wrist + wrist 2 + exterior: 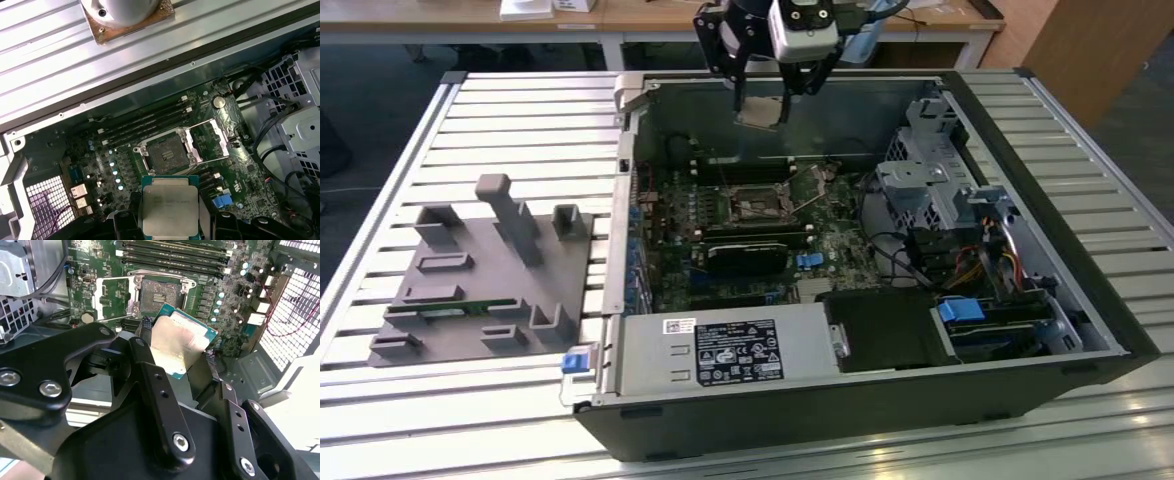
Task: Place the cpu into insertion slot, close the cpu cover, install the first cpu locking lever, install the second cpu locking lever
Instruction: 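Place the cpu into insertion slot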
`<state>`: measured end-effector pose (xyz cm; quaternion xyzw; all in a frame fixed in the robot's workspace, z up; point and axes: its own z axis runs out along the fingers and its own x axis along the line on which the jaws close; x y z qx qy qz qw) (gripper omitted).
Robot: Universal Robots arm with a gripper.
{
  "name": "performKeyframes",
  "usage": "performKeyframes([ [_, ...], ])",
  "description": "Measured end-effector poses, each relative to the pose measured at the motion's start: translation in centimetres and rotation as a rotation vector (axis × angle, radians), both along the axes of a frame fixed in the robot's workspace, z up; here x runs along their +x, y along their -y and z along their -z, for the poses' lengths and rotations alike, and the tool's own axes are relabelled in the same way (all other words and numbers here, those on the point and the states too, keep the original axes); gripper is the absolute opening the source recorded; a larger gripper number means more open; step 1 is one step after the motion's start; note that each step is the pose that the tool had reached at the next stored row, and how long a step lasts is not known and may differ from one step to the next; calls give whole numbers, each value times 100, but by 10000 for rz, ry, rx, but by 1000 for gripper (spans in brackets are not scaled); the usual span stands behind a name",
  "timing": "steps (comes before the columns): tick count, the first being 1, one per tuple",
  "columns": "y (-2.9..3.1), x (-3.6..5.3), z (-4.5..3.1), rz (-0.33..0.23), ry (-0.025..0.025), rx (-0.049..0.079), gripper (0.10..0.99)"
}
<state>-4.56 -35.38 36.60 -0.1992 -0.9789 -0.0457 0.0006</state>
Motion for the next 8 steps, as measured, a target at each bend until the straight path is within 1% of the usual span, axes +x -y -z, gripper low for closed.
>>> performKeyframes([
  [8, 0, -4, 1, 294, 0, 1, 533],
])
